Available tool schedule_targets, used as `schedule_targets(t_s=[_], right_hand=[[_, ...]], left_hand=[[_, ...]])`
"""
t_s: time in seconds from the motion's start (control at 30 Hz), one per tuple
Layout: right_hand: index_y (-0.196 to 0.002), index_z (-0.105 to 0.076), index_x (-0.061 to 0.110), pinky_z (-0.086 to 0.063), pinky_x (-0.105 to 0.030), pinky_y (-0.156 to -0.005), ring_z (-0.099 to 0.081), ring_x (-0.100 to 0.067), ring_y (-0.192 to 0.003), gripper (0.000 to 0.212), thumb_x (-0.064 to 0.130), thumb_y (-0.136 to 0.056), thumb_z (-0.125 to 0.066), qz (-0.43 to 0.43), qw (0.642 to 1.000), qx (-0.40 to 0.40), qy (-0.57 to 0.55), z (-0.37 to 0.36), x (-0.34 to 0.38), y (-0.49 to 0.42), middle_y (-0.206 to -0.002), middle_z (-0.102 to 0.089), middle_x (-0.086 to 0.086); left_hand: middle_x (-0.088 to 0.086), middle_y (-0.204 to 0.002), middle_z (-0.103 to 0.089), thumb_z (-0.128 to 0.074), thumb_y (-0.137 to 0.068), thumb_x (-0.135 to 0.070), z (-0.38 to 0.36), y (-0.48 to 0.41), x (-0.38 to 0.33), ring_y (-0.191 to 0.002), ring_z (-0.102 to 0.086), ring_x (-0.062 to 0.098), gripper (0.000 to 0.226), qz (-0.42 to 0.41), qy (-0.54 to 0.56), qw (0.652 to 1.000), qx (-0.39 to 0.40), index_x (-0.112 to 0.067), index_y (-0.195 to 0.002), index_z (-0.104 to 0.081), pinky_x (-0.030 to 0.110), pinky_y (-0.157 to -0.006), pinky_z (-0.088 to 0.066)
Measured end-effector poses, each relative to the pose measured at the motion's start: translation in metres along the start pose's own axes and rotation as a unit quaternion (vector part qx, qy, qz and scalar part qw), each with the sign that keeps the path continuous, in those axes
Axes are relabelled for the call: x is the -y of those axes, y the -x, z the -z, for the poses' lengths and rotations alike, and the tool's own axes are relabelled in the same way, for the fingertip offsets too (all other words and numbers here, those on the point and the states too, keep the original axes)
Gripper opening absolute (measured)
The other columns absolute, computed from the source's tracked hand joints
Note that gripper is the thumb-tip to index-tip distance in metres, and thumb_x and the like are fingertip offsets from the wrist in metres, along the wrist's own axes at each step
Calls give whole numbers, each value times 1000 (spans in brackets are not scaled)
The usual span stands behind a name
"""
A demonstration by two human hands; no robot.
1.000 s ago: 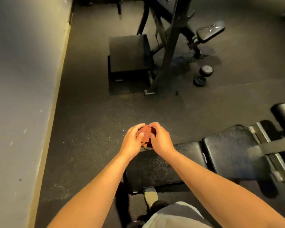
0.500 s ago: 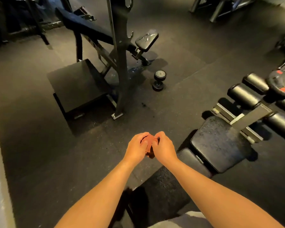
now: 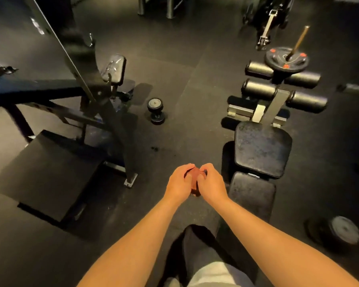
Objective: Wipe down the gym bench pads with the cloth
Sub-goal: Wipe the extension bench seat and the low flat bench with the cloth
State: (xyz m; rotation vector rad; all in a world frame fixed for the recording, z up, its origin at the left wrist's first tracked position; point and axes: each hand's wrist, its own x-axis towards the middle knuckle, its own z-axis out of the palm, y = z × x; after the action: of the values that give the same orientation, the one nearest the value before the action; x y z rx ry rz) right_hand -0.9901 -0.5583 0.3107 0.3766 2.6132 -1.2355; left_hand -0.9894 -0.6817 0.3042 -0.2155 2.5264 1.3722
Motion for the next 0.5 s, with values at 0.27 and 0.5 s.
schedule_targets(t_s=[0.27,0.5], right_hand=[[-106,-52,26,-57,-32,-58,-66,-19,-83,14,18,-100,-43,-63,990,-68,-110,-7,-3,-88,-102,-62,-1],[-103,-53,25,-54,-36,-74,-62,-17,-88,13,14,-98,-46,-106,975,-121,-153,-19,-7,-225,-98,-63,2]], left_hand=[[-5,-142,-52,-46,-104,-15,-2,-115,-6,-122,-48,5,40,-61,-31,993,95,-24,-143,-51,19,-100,-35],[6,-135,-53,-52,-97,-12,-33,-275,-4,-121,-52,15,38,-72,-37,990,119,-19,-134,-59,27,-104,-44]])
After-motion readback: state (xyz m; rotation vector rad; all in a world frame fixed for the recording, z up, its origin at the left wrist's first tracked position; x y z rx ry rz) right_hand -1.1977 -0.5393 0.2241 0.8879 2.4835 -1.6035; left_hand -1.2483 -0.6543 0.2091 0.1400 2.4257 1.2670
